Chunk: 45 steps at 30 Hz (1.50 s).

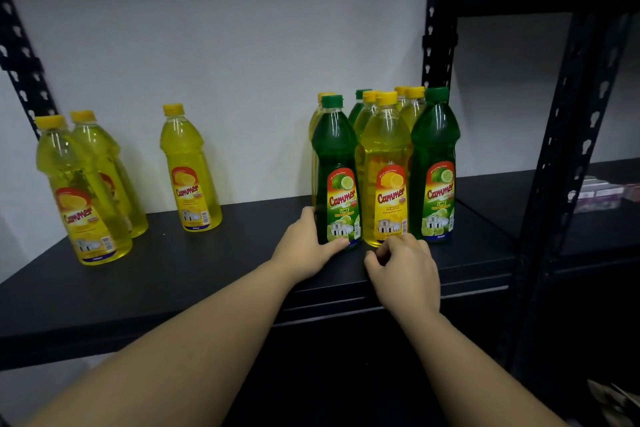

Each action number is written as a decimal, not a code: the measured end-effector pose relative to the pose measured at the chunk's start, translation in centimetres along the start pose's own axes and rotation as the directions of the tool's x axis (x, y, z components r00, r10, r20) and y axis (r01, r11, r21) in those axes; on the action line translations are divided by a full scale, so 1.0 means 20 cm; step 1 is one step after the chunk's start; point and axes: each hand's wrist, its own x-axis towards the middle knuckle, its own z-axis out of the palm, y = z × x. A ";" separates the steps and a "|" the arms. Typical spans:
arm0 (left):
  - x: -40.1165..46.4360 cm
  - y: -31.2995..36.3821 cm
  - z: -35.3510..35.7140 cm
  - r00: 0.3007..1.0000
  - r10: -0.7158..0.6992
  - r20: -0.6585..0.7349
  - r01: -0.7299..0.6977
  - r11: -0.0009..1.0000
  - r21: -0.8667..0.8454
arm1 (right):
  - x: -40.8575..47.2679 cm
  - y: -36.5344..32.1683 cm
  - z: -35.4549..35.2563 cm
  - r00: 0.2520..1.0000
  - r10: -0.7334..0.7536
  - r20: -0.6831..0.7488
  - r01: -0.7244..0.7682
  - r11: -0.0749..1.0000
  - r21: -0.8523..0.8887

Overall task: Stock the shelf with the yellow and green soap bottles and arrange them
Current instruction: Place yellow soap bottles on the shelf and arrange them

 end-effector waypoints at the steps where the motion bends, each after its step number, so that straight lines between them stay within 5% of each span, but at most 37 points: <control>1: 0.01 -0.01 0.00 1.000 -0.005 -0.005 0.005 1.000 -0.001 | -0.01 0.01 0.01 0.999 -0.023 -0.024 0.023 1.000 -0.005; 6: 0.02 -0.02 0.02 0.999 -0.030 -0.042 0.033 0.996 0.077 | -0.04 0.04 0.06 0.989 -0.083 -0.121 0.081 0.996 -0.021; 19: 0.06 -0.25 -0.20 0.990 -0.127 -0.057 0.132 0.988 0.083 | -0.12 -0.12 0.05 0.978 -0.151 0.145 0.169 0.978 -0.124; 45: 0.36 -0.41 -0.18 0.948 -0.257 -0.191 0.254 0.966 -0.036 | -0.14 -0.14 0.08 0.978 -0.164 0.132 0.181 0.975 -0.130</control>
